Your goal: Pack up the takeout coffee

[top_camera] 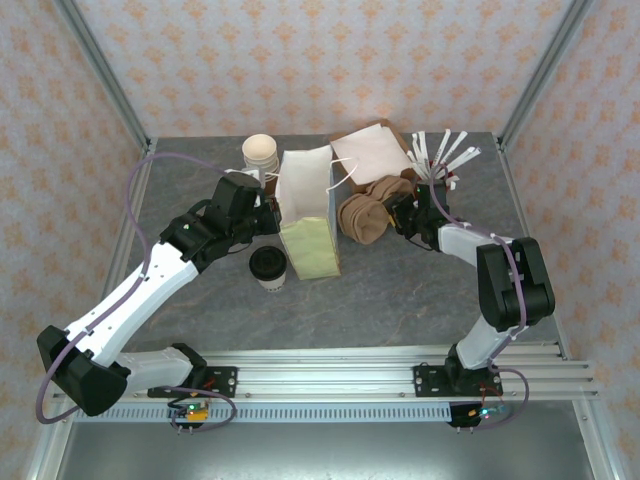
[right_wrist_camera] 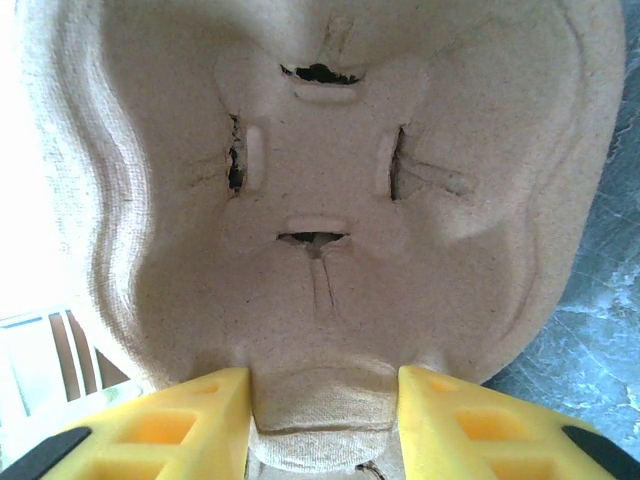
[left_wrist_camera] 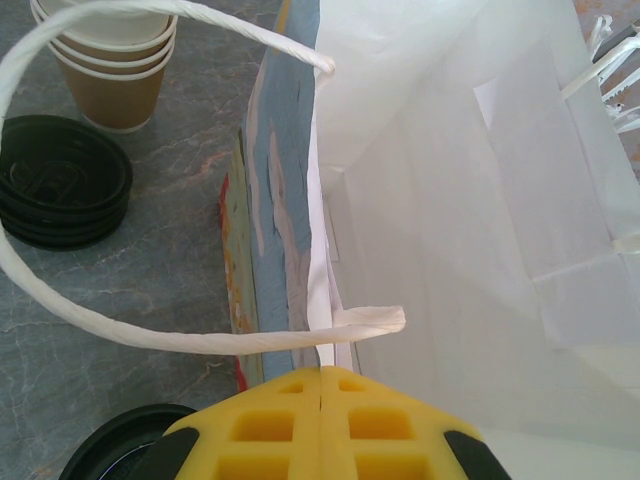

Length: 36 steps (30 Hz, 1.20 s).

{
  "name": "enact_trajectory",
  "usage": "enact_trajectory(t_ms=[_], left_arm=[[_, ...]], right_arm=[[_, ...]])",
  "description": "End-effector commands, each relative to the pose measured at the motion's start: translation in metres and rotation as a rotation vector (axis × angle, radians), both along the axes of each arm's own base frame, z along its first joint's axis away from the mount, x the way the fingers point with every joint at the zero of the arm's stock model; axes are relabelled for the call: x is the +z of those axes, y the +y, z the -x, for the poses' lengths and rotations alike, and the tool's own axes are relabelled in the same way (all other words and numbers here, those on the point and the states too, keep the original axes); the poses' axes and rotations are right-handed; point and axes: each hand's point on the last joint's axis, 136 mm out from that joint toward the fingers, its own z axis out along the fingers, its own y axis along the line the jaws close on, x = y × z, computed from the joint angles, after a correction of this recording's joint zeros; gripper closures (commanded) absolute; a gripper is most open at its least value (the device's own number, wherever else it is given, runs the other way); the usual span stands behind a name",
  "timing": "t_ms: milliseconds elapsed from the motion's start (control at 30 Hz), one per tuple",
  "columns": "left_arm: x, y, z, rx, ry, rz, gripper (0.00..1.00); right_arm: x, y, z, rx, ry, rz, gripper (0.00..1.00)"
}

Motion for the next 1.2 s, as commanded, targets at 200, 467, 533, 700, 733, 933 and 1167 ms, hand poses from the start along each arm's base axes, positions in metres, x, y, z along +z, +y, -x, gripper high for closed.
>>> enact_trajectory(t_ms=[200,467,533,700,733,933,1167], left_arm=[[-0.002,0.008,0.003,0.006,0.001,-0.029,1.0],[-0.001,0.009,0.004,0.007,-0.001,-0.032,1.0],[-0.001,0.009,0.004,0.006,-0.002,-0.034,1.0],[-0.002,0.01,0.004,0.009,-0.003,-0.04,1.0],[-0.002,0.011,0.003,0.011,-0.003,-0.04,1.0],[-0.004,0.011,0.004,0.012,-0.001,-0.043,1.0],[-0.005,0.012,0.004,0.013,0.0,-0.045,1.0]], right_arm=[[-0.008,-0.002,0.0,-0.018,0.001,0.007,0.64],[0.003,-0.009,0.008,-0.02,-0.003,0.057,0.67],[0.005,-0.011,0.01,-0.016,0.002,0.074,0.67],[0.011,-0.014,0.014,-0.009,0.004,0.103,0.69],[0.013,-0.015,0.014,-0.008,0.003,0.109,0.69],[0.026,-0.015,0.013,0.002,-0.013,0.126,0.7],[0.034,-0.019,0.014,0.011,-0.011,0.163,0.7]])
